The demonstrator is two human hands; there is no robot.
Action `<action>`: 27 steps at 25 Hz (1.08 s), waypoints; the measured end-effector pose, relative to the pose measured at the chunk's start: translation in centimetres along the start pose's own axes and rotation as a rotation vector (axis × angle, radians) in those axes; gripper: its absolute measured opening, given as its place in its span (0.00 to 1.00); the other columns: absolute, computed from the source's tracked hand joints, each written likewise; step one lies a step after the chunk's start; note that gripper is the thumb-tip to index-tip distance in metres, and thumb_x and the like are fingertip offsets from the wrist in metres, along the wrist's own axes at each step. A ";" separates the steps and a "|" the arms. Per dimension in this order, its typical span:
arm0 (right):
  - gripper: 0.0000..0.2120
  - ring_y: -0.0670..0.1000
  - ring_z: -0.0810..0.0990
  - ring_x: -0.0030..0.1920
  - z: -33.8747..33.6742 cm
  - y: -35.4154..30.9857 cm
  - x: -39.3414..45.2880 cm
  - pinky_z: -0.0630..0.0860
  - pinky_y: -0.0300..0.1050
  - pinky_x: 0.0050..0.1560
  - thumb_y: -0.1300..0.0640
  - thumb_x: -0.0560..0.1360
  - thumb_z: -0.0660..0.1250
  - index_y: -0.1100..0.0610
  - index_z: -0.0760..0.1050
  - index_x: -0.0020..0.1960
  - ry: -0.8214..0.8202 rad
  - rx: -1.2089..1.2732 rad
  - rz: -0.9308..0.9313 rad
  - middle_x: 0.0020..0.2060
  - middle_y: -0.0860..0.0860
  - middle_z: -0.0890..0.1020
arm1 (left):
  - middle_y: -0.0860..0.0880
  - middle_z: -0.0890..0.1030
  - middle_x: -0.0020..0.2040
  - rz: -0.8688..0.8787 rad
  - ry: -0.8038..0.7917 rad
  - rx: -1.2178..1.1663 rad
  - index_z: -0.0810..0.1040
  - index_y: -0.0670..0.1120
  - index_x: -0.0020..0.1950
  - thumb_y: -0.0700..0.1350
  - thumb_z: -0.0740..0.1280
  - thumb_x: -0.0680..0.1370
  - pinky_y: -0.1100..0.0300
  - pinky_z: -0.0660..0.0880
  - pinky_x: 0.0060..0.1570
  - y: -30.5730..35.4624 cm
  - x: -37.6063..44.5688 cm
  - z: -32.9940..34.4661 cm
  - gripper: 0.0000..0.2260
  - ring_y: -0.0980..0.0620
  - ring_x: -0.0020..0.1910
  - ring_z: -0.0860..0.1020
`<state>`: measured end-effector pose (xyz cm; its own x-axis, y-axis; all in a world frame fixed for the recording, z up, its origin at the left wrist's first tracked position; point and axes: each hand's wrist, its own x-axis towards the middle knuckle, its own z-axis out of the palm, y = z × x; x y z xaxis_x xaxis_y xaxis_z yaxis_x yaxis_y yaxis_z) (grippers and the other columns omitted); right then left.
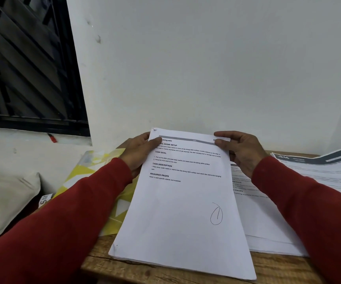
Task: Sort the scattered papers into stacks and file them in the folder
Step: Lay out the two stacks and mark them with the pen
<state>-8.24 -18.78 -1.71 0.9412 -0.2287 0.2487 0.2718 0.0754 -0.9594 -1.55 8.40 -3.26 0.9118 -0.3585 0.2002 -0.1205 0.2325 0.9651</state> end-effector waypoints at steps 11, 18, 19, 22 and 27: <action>0.10 0.51 0.83 0.36 -0.4 0.3 0.3 0.82 0.42 0.38 0.69 0.72 0.72 0.60 0.83 0.52 0.056 0.018 0.025 0.40 0.56 0.85 | 0.42 0.85 0.48 0.005 0.171 0.288 0.83 0.40 0.55 0.47 0.67 0.81 0.58 0.80 0.32 0.1 0.0 -0.5 0.11 0.47 0.38 0.82; 0.09 0.58 0.85 0.43 -0.5 0.5 0.9 0.84 0.49 0.42 0.65 0.79 0.65 0.59 0.77 0.59 0.061 0.029 0.067 0.47 0.60 0.85 | 0.61 0.84 0.34 0.008 0.153 0.416 0.86 0.51 0.34 0.37 0.66 0.80 0.64 0.80 0.40 -0.6 0.7 -2.8 0.18 0.61 0.33 0.81; 0.10 0.59 0.85 0.43 -1.0 0.3 1.5 0.84 0.49 0.41 0.66 0.80 0.63 0.59 0.77 0.59 0.132 -0.019 0.039 0.48 0.60 0.84 | 0.60 0.83 0.32 -0.015 0.164 0.470 0.85 0.49 0.36 0.38 0.67 0.80 0.69 0.77 0.33 -1.0 1.0 -3.3 0.15 0.64 0.28 0.79; 0.12 0.56 0.83 0.41 -3.3 0.5 3.5 0.82 0.48 0.40 0.70 0.78 0.61 0.58 0.79 0.55 0.254 -0.284 -0.018 0.50 0.62 0.84 | 0.49 0.84 0.35 -0.142 0.185 0.572 0.83 0.43 0.42 0.44 0.69 0.79 0.66 0.74 0.30 -1.6 1.4 -4.1 0.08 0.58 0.26 0.79; 0.14 0.55 0.78 0.60 -4.6 2.4 7.3 0.71 0.46 0.65 0.58 0.78 0.68 0.55 0.78 0.63 0.070 -1.103 -0.013 0.60 0.54 0.81 | 0.44 0.86 0.43 -0.169 0.139 0.568 0.84 0.42 0.44 0.46 0.69 0.79 0.60 0.76 0.40 -2.0 2.3 -4.2 0.09 0.49 0.36 0.81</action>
<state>-1.66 -24.71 -2.79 0.9166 -0.2806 0.2847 -0.0798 -0.8263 -0.5575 2.40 10.96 -5.42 0.9746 -0.2183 0.0492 -0.1253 -0.3501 0.9283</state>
